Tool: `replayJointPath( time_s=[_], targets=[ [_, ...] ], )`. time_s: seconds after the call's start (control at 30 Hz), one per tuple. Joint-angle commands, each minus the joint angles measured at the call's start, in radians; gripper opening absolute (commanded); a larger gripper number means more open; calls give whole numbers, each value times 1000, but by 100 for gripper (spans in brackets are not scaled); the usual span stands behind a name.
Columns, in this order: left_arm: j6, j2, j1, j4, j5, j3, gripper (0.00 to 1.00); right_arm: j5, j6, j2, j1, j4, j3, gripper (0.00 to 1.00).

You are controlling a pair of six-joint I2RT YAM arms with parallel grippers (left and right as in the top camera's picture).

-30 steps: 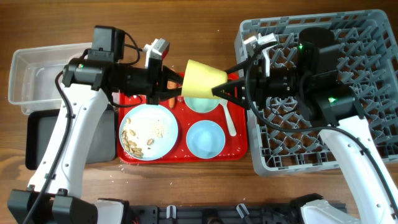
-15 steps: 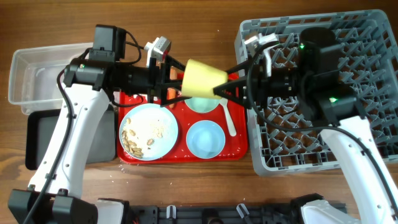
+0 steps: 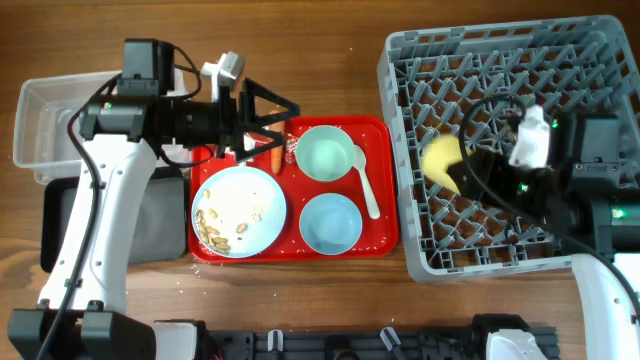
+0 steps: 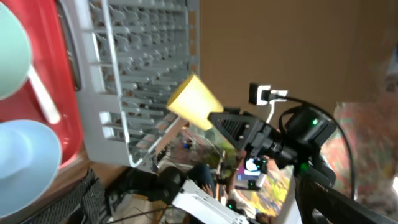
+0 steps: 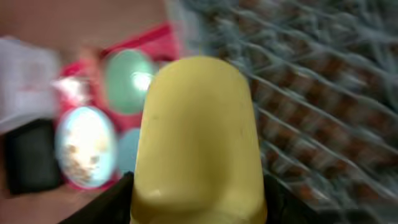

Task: Sort waste into correct bins and load items into the dishwasher rack
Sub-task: 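Lower the yellow cup into the dish rack with the right gripper, then grasp the green bowl rim with the right gripper and lift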

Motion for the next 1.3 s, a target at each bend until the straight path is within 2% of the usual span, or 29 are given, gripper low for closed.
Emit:
replayJointPath(
  time_s=[0.0,0.13,0.37,0.4,0.47,0.5,0.63,0.7,0.87,1.0,1.1,1.17,1.27],
  targets=[
    [13,-4,7,3,-58,14,100,266,85,39,-2,-77,9,48],
    [13,-4,7,3,-58,14,100,277,85,107,-2,-113,8,48],
    [13,-4,6,2,-80,14,100,253,80,282,-2,-21,8,49],
    [13,-4,6,3,-80,14,100,254,80,301,-2,-10,8,54],
    [13,-4,7,3,-85,14,100,244,78,338,-2,21,8,73],
    [13,-4,7,3,-95,14,100,221,68,354,-2,37,8,78],
    [13,-4,7,3,-106,14,99,129,29,354,-2,88,13,80],
    [13,-5,6,-2,-141,14,95,111,28,331,-2,89,29,80],
    [-19,-23,-25,-58,-490,14,85,-100,-98,219,57,145,69,75],
    [-80,-61,-38,-92,-702,15,79,-147,-71,182,204,231,69,70],
    [-145,-130,-39,-107,-889,26,79,-60,18,223,350,283,68,67],
    [-181,-194,-38,-121,-1045,43,80,61,96,291,456,312,68,63],
    [-184,-284,-39,-122,-1204,52,84,258,244,416,549,329,68,60]
  ],
)
